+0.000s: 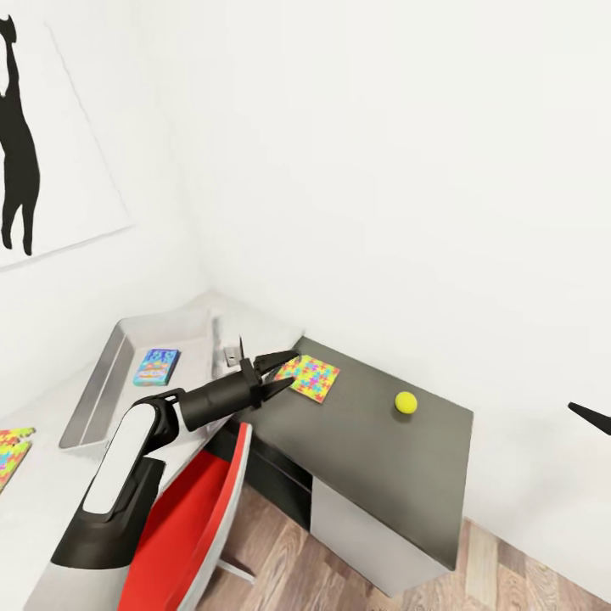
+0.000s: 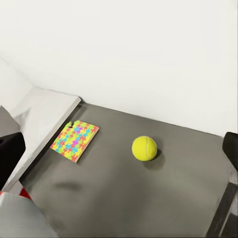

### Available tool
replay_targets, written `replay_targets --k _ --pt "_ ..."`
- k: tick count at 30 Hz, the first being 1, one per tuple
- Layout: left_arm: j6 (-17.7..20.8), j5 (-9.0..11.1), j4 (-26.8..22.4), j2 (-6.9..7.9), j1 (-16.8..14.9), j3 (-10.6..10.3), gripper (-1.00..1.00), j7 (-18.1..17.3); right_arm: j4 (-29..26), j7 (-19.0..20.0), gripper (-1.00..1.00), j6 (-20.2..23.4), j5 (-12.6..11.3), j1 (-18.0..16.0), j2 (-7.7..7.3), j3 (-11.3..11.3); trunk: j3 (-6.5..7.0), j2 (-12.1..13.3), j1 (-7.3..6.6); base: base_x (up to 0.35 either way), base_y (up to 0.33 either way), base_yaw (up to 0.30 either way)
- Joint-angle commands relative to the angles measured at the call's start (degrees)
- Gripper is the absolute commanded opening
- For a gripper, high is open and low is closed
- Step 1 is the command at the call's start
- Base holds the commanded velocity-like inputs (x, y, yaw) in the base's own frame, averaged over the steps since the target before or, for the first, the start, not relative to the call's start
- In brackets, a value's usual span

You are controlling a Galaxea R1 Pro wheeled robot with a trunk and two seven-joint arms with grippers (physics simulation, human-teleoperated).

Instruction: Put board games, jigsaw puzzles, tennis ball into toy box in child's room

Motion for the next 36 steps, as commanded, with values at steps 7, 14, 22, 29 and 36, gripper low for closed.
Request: replay_targets --k 7,14,22,29,36 --pt "0.16 -2.8 0.15 -1.19 -0.11 0.0 1.0 0.48 0.03 0.19 1.0 0.28 0.09 -0.13 -0.03 -0.01 0.23 -0.11 0.03 0.0 0.0 -0.255" --pt "0.21 -4.32 0.19 -1.57 -0.13 0.0 1.0 0.44 0.04 0.16 1.0 0.46 0.08 -0.14 0.01 -0.06 0.51 -0.11 0.03 0.0 0.0 -0.251" --pt "0.22 -4.84 0.21 -1.7 -0.14 0.0 1.0 0.36 0.04 0.19 1.0 0.57 -0.13 -0.1 0.52 -0.27 0.63 -0.11 0.03 0.0 0.0 -0.205" --pt "0.23 -5.01 0.21 -1.74 -0.14 0.0 1.0 0.31 0.04 0.24 1.0 0.56 -0.19 -0.1 1.58 -0.42 0.65 -0.11 0.03 0.0 0.0 -0.128" --pt "0.23 -5.06 0.21 -1.75 -0.14 0.0 1.0 0.4 0.04 0.34 1.0 0.67 -0.3 -0.09 1.94 -0.5 0.65 -0.11 0.03 0.0 0.0 -0.046"
